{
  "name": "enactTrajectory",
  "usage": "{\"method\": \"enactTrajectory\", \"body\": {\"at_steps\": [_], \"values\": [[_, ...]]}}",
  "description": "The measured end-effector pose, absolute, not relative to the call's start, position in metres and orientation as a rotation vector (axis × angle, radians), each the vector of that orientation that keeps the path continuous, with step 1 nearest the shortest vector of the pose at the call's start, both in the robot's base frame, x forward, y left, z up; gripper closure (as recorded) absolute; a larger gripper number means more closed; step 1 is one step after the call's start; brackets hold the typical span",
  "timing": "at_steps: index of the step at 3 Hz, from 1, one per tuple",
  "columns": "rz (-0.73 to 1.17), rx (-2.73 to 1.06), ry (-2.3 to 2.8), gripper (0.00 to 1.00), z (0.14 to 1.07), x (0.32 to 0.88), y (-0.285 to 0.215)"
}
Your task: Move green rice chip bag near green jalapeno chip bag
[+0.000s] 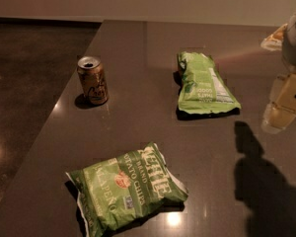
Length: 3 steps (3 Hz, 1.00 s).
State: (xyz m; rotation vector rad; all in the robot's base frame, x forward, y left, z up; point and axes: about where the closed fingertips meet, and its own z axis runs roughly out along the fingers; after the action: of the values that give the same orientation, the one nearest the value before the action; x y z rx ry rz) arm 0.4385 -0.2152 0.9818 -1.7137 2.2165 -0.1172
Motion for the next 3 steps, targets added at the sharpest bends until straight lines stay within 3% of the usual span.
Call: {"method": "enactTrajectory", "body": {"at_steps": [3], "values": [[-0.070,-1.445,2.366,0.00,0.961,0.471,-0.197]]}}
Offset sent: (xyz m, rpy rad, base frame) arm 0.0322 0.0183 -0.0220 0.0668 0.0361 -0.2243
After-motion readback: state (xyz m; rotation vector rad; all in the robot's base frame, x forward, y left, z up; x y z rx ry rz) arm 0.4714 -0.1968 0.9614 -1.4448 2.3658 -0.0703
